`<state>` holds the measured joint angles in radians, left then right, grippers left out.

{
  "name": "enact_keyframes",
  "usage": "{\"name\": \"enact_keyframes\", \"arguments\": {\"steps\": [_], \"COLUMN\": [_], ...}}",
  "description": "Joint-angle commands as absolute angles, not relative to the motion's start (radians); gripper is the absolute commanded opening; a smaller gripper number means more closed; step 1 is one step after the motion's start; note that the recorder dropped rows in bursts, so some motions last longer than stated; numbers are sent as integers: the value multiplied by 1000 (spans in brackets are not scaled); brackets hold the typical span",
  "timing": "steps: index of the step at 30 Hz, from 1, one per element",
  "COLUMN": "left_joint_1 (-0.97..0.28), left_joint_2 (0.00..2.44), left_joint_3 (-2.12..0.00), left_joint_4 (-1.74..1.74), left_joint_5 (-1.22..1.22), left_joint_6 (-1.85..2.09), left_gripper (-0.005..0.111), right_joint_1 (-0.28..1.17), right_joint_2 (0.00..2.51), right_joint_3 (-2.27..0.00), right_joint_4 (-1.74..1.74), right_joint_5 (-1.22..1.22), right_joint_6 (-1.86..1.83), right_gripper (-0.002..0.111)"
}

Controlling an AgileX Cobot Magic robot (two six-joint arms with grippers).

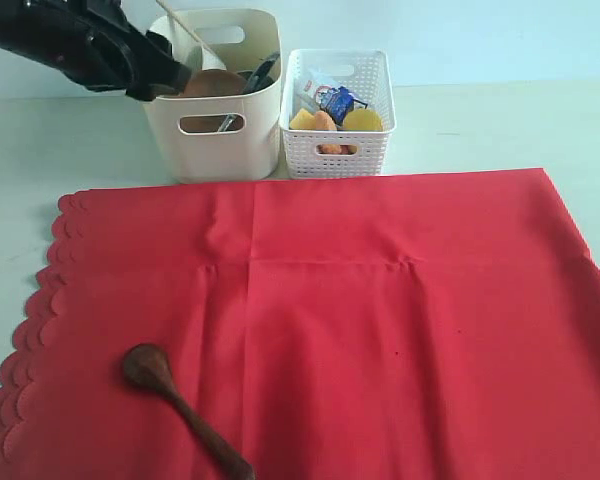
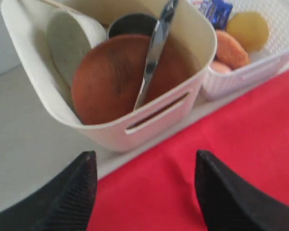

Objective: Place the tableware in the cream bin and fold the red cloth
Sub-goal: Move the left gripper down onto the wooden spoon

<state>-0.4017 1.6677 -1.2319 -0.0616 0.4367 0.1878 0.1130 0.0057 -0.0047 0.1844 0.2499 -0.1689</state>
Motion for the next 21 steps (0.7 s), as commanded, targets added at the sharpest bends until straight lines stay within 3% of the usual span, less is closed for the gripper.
{"name": "enact_keyframes", "arguments": {"steps": [1, 9, 21], "left_joint_1": [-401, -401, -440], "left_joint_2": [1636, 1629, 1580], "left_joint_3": [-1232, -1222, -1014], "left_joint_4": [-62, -73, -377], "left_joint_5": [647, 954, 977], "left_joint_6": [273, 425, 1100], "left_gripper": [58, 58, 58], "right_joint_1": [108, 108, 108], "right_joint_2": [0, 0, 0], "right_joint_3": [0, 0, 0], "right_joint_4": [183, 183, 183], "right_joint_5": [244, 244, 244], "right_joint_6": [-174, -174, -174], "right_gripper": [0, 0, 0]}}
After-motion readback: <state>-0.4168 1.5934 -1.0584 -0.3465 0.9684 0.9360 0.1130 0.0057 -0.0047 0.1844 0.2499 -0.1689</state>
